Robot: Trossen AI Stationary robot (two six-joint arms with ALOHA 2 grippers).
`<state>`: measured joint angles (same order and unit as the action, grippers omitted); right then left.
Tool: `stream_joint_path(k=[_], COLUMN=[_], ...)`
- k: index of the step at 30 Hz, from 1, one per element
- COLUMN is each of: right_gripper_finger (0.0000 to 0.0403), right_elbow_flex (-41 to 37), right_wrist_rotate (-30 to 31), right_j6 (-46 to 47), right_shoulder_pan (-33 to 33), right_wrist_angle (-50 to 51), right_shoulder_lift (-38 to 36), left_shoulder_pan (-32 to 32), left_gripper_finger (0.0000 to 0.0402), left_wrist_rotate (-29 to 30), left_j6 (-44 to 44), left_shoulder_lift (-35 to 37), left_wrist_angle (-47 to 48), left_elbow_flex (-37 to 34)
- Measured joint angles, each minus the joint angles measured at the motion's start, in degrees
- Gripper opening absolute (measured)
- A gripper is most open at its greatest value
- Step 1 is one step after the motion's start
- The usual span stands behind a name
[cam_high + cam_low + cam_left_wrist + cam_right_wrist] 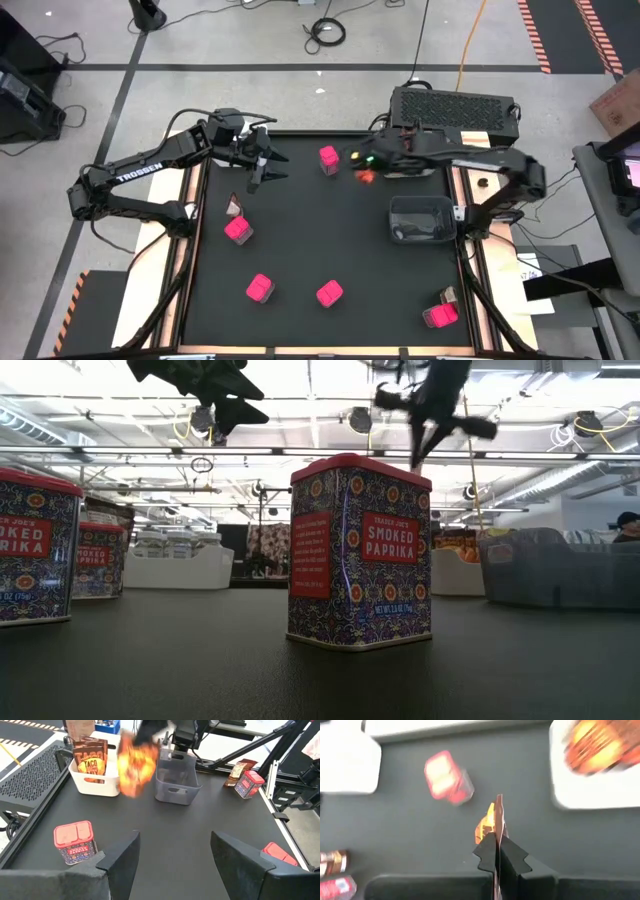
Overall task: Sort spices by type
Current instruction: Put the orange seasoning bag into the right white bin
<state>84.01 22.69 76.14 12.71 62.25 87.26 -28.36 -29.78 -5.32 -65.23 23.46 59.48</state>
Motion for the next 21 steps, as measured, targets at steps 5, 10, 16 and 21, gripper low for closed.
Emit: stream_joint_path(k=[5,10,16,21], right_gripper_finger=[0.0,0.0,0.0,0.0], right_elbow_flex=[0.0,0.0,0.0,0.0], right_wrist_rotate=[7.2,12.0,12.2,13.4], right_j6=[-1.3,-5.7,-14.9,-22.1], right_shoulder_pan=[3.3,9.2,19.2,25.9], right_wrist_angle=[3.7,6.3,10.7,9.9], right_shoulder_lift=[-7.5,-11.8,-11.8,-11.2], left_shoulder_pan=[0.0,0.0,-2.7,-5.3], left_gripper_finger=[0.0247,0.0247,0.0247,0.0247], left_wrist_rotate=[0.0,0.1,0.7,0.7], left_j6=[0.0,-0.1,0.4,0.5], left_shoulder_lift=[0.0,0.0,0.6,0.1], left_wrist_angle=[0.0,-1.4,-4.9,-5.6], left_elbow_flex=[0.0,0.0,0.0,0.0])
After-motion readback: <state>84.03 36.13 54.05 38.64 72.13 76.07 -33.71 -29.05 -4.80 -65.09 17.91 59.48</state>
